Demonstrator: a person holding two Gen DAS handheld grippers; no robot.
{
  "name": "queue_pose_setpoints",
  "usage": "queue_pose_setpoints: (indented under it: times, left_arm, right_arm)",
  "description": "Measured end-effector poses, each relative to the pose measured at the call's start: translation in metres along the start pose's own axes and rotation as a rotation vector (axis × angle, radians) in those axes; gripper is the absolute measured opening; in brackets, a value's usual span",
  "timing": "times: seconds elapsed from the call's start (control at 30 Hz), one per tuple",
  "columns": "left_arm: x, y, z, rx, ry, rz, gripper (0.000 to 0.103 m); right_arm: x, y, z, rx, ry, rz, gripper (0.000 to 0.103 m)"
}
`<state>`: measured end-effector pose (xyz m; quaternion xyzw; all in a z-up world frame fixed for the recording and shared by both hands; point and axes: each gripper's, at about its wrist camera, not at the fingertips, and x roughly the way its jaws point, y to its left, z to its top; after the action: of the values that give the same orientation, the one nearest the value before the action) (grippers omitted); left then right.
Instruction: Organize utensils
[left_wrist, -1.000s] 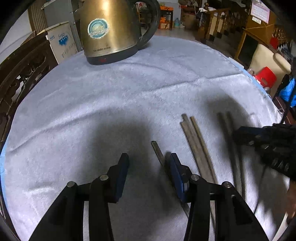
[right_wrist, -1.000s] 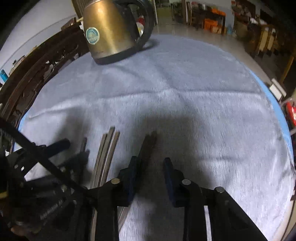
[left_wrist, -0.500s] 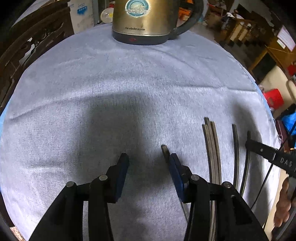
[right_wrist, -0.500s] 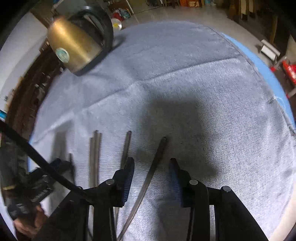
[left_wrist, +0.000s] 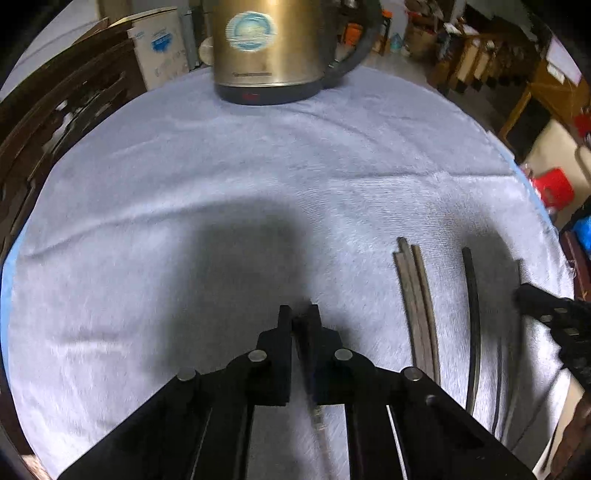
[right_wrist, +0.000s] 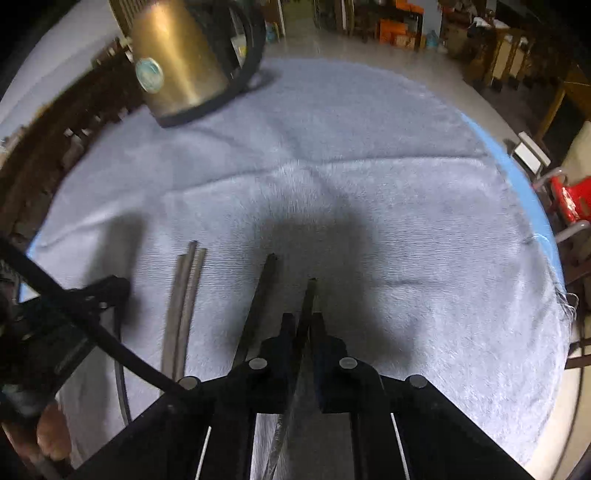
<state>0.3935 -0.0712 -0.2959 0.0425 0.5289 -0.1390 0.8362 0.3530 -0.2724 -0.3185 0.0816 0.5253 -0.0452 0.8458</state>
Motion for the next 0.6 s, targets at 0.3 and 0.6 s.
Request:
queue_pose_setpoints:
  times: [0.3, 0.6]
  left_arm:
    - [-0.128, 0.024, -0.042, -0.059, -0.306, -0.059, 0.005]
    - [-0.257, 0.005, -0.101, -0.013, -0.619, -0.047, 0.005]
  right_arm:
    - [-0.121, -0.028, -0.047, 0.025, -0.366, 0.259, 0.006]
    - [-0.220, -0.019, -0.116, 0.057, -0.701, 0.407, 0.006]
